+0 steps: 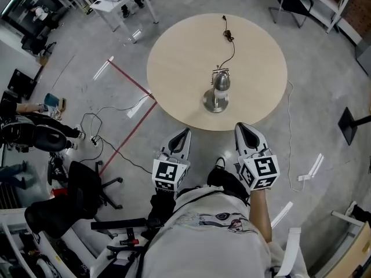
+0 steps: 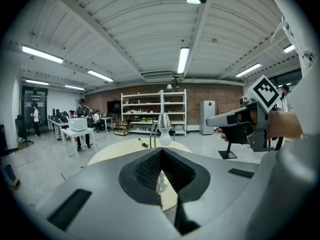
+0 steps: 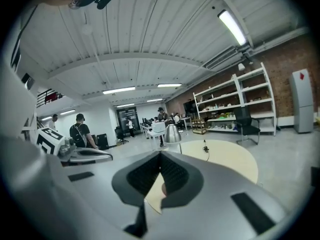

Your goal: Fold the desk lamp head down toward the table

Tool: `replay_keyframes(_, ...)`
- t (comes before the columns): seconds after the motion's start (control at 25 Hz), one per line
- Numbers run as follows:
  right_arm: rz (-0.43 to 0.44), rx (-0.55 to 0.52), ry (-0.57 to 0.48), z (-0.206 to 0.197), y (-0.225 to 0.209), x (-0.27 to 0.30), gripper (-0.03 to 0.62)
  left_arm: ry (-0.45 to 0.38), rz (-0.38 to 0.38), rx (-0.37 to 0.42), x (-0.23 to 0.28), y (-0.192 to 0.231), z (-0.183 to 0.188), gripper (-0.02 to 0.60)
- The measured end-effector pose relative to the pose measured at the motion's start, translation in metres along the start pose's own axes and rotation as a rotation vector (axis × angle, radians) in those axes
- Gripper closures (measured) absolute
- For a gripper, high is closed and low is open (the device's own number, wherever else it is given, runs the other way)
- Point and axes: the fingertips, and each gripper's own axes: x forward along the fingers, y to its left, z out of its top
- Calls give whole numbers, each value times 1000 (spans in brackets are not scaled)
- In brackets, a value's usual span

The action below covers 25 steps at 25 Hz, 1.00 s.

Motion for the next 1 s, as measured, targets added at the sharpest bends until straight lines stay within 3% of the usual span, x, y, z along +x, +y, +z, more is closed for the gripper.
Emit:
replay_keyframes(0.4, 13, 31, -10, 29, -29, 45, 589, 36, 11, -28, 46, 8, 5, 578)
replay_keyframes(0.72, -39, 1, -64, 60, -31, 82, 581, -1, -19, -18, 64, 38, 14, 578)
replay_keyframes(0.88, -34, -52, 6, 54, -23, 112, 418, -33, -34, 0, 71, 54, 21, 578)
replay_keyframes(1.0, -42, -79, 60, 56, -22, 131, 359, -44, -40, -2, 72, 62, 29, 580)
